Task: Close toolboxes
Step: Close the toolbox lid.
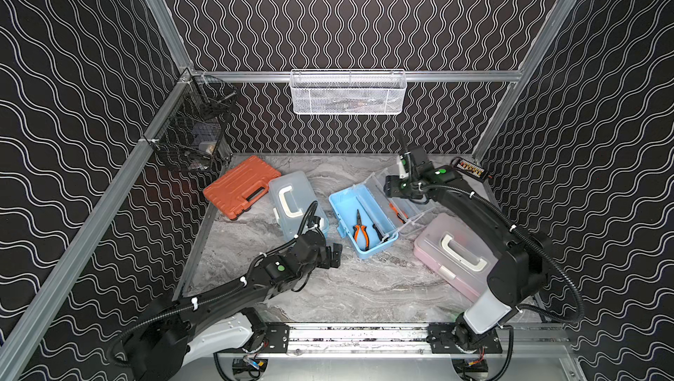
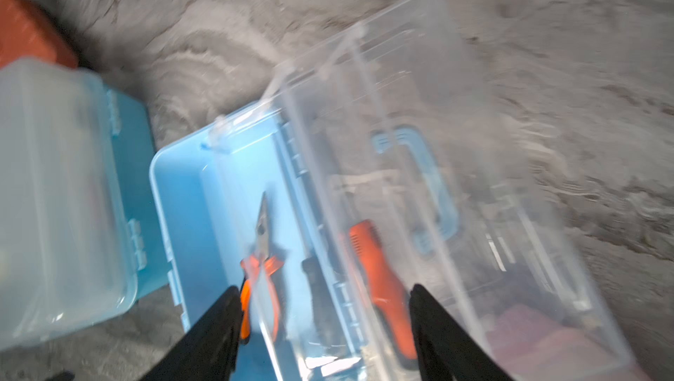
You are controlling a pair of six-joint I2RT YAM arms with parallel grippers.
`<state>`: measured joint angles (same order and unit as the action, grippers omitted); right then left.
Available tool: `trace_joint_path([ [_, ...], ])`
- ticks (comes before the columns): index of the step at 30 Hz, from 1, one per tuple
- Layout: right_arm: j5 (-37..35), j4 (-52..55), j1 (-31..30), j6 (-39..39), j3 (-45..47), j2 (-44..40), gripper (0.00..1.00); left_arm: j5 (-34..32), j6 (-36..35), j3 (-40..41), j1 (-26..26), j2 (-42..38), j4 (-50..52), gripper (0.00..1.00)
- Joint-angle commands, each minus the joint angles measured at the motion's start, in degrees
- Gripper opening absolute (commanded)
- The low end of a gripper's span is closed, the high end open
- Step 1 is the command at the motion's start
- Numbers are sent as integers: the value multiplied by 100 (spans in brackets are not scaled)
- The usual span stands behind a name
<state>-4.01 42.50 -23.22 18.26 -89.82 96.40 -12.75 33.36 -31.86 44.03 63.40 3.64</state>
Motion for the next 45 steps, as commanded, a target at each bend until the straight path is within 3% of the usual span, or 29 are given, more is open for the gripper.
trace_joint_path([
  [1,215,141,437,-166,-216,137,79,-266,115,-183,99,292,-439,99],
  [9,1122,77,1343,-165,-632,775,91,-284,285,-373,142,1256,-1089,99],
  [23,1919,-370,1733,-244,-322,1224,97,-925,605,-336,25,2201,-1439,99],
  [31,2018,-419,1733,-244,-264,1231,98,-1297,1000,119,-434,1737,-1424,99],
  [45,2211,-395,1733,-320,-288,1363,98,-1317,803,688,-1677,515,-565,99],
])
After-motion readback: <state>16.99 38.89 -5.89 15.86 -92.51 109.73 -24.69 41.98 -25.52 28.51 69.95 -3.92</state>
